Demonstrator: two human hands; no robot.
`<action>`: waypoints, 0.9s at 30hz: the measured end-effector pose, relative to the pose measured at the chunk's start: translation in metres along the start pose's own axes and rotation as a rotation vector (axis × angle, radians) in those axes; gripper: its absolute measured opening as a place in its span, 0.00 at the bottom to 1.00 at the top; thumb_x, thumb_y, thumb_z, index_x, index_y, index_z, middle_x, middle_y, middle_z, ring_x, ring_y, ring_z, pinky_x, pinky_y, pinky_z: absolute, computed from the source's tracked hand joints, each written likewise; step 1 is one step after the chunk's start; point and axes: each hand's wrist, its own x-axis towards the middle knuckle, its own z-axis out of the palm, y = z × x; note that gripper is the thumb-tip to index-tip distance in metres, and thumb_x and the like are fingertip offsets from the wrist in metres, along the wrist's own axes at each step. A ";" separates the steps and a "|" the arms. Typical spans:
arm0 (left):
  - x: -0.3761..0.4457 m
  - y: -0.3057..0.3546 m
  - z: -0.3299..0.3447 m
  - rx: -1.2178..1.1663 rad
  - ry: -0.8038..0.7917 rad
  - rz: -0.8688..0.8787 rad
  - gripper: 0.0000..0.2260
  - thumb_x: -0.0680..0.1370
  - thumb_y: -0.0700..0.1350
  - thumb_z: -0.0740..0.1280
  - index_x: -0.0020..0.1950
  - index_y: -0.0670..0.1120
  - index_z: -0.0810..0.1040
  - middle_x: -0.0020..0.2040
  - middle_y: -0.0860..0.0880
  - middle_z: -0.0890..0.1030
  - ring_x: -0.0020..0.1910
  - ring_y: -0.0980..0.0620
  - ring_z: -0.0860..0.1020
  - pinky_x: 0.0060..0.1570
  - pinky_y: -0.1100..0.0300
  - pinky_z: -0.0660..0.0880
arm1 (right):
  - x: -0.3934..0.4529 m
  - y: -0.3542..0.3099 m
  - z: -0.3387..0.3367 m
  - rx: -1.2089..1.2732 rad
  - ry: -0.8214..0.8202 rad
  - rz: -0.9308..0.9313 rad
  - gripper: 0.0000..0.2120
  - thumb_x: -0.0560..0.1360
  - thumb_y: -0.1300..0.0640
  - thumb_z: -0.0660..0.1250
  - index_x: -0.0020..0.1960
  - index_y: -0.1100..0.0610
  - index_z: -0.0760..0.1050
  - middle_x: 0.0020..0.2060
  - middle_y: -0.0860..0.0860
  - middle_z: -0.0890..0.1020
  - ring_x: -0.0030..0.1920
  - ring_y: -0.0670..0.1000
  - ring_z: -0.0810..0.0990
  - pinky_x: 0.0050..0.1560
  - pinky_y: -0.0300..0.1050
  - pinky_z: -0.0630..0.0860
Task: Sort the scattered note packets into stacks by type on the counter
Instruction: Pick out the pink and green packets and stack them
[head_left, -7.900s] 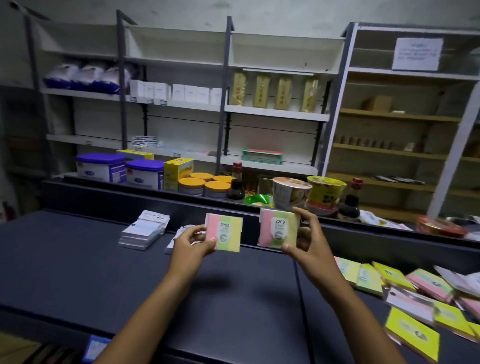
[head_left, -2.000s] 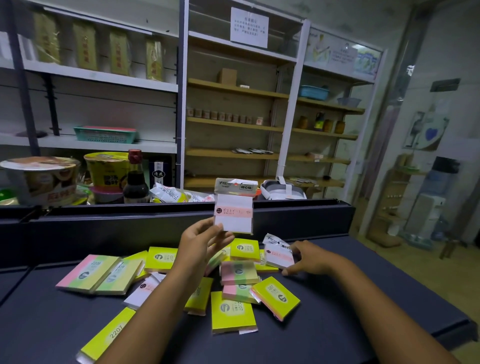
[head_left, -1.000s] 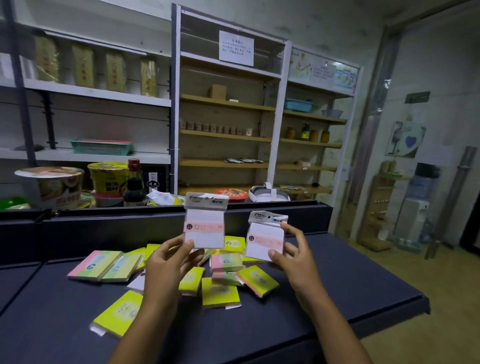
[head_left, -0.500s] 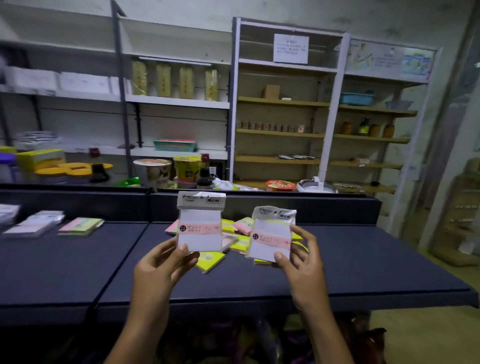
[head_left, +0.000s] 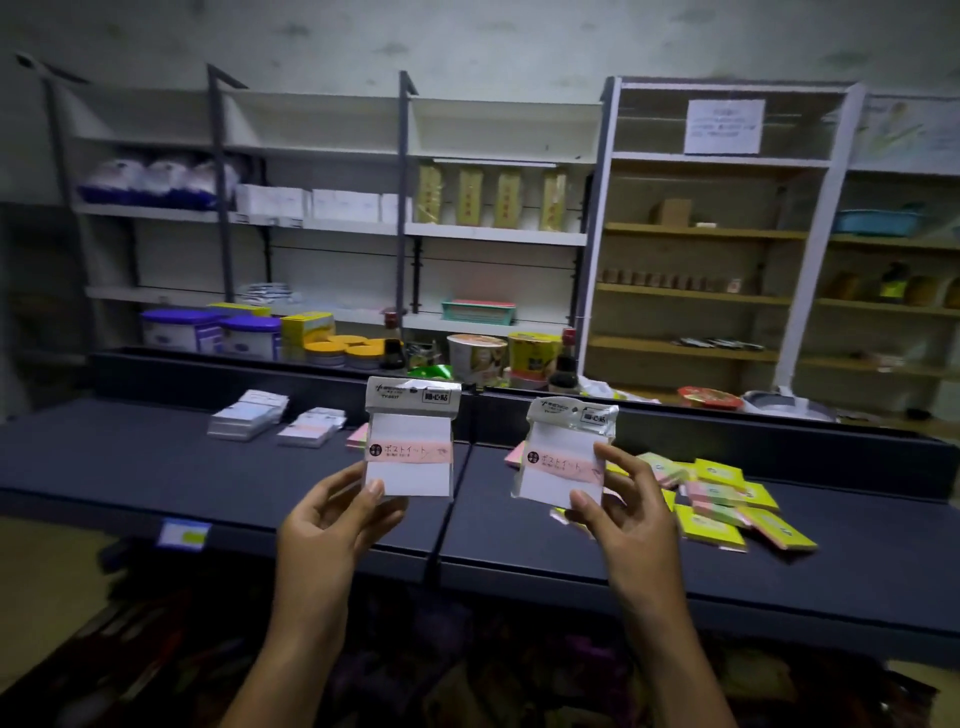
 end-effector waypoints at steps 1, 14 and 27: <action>0.003 0.008 -0.014 0.004 0.007 0.004 0.09 0.77 0.39 0.69 0.56 0.44 0.80 0.49 0.45 0.86 0.47 0.42 0.85 0.42 0.61 0.82 | -0.005 -0.001 0.016 0.005 0.000 -0.006 0.23 0.75 0.68 0.71 0.60 0.43 0.77 0.57 0.49 0.81 0.55 0.49 0.83 0.46 0.40 0.82; 0.046 0.082 -0.168 0.023 0.107 0.065 0.08 0.77 0.38 0.68 0.55 0.46 0.80 0.51 0.44 0.85 0.47 0.43 0.85 0.40 0.62 0.81 | -0.049 -0.005 0.190 0.054 -0.065 0.027 0.21 0.76 0.66 0.71 0.62 0.46 0.76 0.59 0.45 0.80 0.50 0.49 0.85 0.46 0.38 0.81; 0.128 0.076 -0.199 0.040 0.111 0.112 0.09 0.77 0.37 0.68 0.56 0.47 0.79 0.51 0.42 0.85 0.46 0.43 0.85 0.40 0.60 0.82 | 0.000 0.033 0.260 0.031 -0.142 -0.006 0.22 0.76 0.65 0.70 0.62 0.41 0.75 0.58 0.40 0.81 0.53 0.45 0.84 0.46 0.37 0.82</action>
